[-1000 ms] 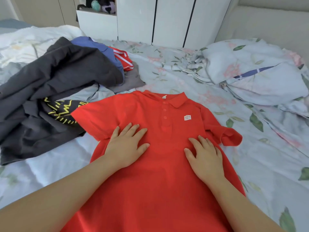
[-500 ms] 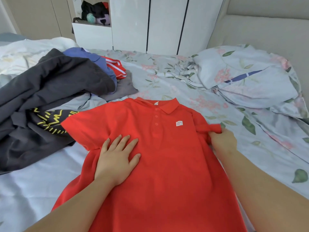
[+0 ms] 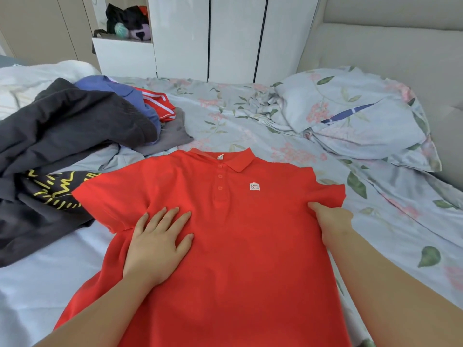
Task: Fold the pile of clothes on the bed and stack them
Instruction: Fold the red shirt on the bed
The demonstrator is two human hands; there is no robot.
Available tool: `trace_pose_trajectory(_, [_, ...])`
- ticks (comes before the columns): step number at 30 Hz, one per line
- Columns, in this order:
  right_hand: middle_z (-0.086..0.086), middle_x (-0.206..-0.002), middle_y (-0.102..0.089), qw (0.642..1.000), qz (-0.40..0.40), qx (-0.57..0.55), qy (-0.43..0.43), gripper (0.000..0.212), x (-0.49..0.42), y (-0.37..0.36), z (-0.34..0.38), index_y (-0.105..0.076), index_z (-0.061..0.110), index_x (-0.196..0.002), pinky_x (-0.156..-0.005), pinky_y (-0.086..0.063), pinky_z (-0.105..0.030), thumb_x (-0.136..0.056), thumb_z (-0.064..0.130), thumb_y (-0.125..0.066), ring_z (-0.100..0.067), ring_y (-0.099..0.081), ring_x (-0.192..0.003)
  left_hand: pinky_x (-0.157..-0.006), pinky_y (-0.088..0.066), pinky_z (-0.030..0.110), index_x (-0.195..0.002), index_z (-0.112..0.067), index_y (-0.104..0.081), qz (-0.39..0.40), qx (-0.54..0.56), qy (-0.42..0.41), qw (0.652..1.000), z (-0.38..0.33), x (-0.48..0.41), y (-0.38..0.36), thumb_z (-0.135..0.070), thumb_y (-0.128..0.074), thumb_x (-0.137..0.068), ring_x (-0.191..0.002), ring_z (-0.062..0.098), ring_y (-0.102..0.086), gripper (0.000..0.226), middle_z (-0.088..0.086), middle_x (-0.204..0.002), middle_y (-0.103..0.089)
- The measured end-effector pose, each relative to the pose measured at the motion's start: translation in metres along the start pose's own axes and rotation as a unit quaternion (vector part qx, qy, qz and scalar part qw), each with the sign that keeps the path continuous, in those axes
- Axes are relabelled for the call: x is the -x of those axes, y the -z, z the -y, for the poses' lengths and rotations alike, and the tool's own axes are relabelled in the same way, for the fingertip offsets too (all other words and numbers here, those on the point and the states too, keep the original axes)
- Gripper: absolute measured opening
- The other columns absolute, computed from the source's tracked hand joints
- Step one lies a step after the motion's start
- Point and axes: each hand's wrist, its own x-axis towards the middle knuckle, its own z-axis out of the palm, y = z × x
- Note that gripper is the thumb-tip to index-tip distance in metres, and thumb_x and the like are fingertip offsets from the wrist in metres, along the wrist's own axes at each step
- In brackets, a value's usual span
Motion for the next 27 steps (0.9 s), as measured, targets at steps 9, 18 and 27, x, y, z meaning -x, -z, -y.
trace_pose_trajectory(9, [-0.022, -0.116, -0.049, 0.978, -0.108, 0.155, 0.091, 0.034, 0.026, 0.021, -0.011, -0.048, 0.006, -0.117, -0.083, -0.04, -0.041, -0.083, 0.0, -0.052, -0.04, -0.05, -0.107, -0.115, -0.009, 0.036, -0.139, -0.037, -0.043, 0.014, 0.062, 0.009, 0.998, -0.002, 0.008, 0.009, -0.062, -0.003, -0.076, -0.142, 0.017, -0.027, 0.079, -0.006, -0.149, -0.039])
trace_pose_trajectory(18, [-0.002, -0.158, -0.016, 0.823, 0.172, 0.457, 0.29, 0.057, 0.126, -0.086, -0.028, -0.022, 0.028, -0.148, -0.115, -0.014, -0.045, -0.096, 0.048, -0.035, -0.028, -0.008, -0.146, -0.106, -0.027, 0.045, -0.139, -0.011, -0.037, -0.123, 0.34, 0.519, 0.774, 0.046, -0.02, 0.064, -0.025, -0.057, -0.087, -0.132, 0.037, -0.031, 0.058, 0.015, -0.146, -0.033])
trace_pose_trajectory(27, [0.002, -0.159, -0.009, 0.791, 0.058, 0.505, 0.34, 0.057, 0.133, -0.099, -0.052, -0.016, 0.035, -0.149, -0.116, -0.01, -0.043, -0.096, 0.055, -0.02, -0.025, -0.003, -0.147, -0.097, -0.046, 0.042, -0.127, 0.007, -0.048, 0.017, 0.516, 0.499, 0.696, 0.107, -0.061, 0.053, -0.009, -0.074, -0.079, -0.113, 0.034, -0.057, 0.057, 0.021, -0.125, -0.056])
